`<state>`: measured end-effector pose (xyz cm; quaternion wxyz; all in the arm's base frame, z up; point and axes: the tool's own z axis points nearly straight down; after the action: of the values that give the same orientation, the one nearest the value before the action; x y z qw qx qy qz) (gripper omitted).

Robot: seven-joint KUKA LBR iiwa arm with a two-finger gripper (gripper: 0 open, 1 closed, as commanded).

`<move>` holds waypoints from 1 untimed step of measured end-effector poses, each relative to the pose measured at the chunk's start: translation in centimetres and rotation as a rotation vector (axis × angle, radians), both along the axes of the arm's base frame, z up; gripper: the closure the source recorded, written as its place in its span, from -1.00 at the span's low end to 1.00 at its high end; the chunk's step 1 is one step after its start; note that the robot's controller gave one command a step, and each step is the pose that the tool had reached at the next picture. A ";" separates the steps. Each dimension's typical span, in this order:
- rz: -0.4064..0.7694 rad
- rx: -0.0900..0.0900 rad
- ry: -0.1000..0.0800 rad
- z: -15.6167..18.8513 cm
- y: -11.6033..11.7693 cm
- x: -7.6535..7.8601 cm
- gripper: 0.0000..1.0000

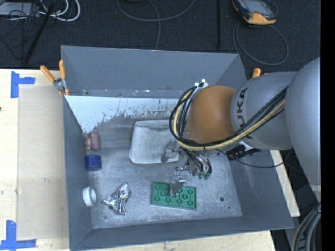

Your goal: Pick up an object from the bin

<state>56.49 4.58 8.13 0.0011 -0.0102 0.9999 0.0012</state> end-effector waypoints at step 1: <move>0.068 -0.003 0.009 1.9 -1.8 -6.0 -1.00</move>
Offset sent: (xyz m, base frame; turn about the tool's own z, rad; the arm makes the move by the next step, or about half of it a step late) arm -0.0579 -0.0175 0.0187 -0.0681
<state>50.44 2.82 9.99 -0.0035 -0.0442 0.9990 -0.0002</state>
